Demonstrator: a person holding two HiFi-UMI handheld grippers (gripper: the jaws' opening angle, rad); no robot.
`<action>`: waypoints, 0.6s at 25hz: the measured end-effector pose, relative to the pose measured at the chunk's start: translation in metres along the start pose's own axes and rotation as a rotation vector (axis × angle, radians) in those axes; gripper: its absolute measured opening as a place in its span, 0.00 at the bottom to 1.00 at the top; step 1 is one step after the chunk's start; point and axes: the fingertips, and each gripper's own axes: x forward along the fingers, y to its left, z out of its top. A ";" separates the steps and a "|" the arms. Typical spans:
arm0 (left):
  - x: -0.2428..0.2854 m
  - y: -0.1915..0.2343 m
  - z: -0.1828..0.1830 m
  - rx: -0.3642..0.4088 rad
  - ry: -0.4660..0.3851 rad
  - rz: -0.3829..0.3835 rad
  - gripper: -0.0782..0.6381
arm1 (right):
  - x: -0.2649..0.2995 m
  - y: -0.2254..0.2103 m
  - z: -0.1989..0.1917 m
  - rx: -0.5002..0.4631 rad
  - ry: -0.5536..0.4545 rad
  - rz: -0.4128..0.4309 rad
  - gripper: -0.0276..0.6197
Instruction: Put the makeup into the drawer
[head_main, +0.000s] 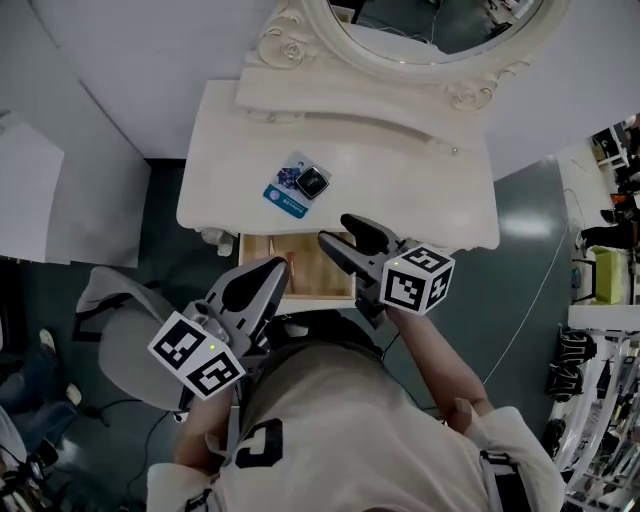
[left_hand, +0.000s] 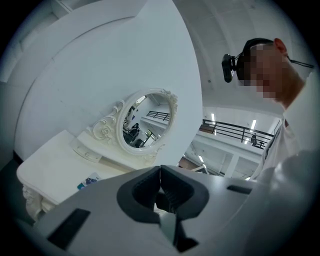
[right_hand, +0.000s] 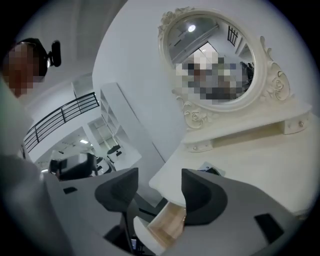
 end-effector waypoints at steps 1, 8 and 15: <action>0.004 -0.001 0.000 -0.001 -0.001 0.008 0.19 | 0.006 -0.011 -0.001 -0.013 0.018 -0.010 0.45; 0.027 0.015 0.002 -0.016 0.009 0.090 0.19 | 0.045 -0.067 0.002 -0.108 0.106 -0.053 0.52; 0.045 0.026 -0.003 -0.041 0.021 0.115 0.19 | 0.089 -0.111 -0.013 -0.212 0.242 -0.105 0.55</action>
